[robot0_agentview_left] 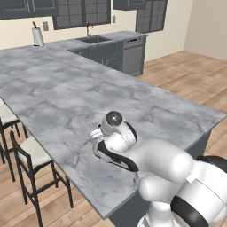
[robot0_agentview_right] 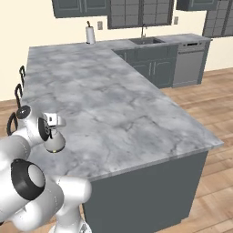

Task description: The kettle is done boiling. Turn off the stove, then wait for 300 timesteps before moving the kettle to the dining table.

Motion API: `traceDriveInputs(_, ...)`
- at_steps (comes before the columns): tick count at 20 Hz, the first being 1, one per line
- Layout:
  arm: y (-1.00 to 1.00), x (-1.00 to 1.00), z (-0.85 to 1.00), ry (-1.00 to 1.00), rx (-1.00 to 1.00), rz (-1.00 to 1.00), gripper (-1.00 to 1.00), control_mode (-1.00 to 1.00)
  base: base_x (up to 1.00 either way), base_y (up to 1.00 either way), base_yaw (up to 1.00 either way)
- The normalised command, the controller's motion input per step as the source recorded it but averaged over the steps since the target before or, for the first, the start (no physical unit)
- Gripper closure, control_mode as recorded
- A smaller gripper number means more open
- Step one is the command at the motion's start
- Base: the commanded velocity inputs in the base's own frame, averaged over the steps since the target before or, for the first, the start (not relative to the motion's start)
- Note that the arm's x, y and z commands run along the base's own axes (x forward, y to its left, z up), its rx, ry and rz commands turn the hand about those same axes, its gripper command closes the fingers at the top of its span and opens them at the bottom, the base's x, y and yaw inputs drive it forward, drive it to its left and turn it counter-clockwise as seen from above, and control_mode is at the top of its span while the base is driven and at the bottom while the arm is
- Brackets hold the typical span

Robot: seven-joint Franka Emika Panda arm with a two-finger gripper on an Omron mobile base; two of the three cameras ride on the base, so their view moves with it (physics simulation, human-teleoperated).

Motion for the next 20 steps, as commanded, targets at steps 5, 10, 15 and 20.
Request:
traceDriveInputs(5, -0.02, 0.00, -0.06, 0.01, 0.00, 0.00, -1.00, -1.00, 0.00, 0.00, 0.00)
traceDriveInputs(10, -0.02, 0.00, 0.00, 0.00, 0.00, 0.00, -1.00, -1.00, 0.00, 0.00, 0.00)
traceDriveInputs(15, 0.00, 0.00, 0.18, 0.00, 0.00, 0.00, -1.00, -1.00, 0.00, 0.00, 0.00)
traceDriveInputs(20, 0.03, -0.02, 0.50, 0.01, -0.05, 0.00, -1.00, -1.00, 0.00, 0.00, 0.00)
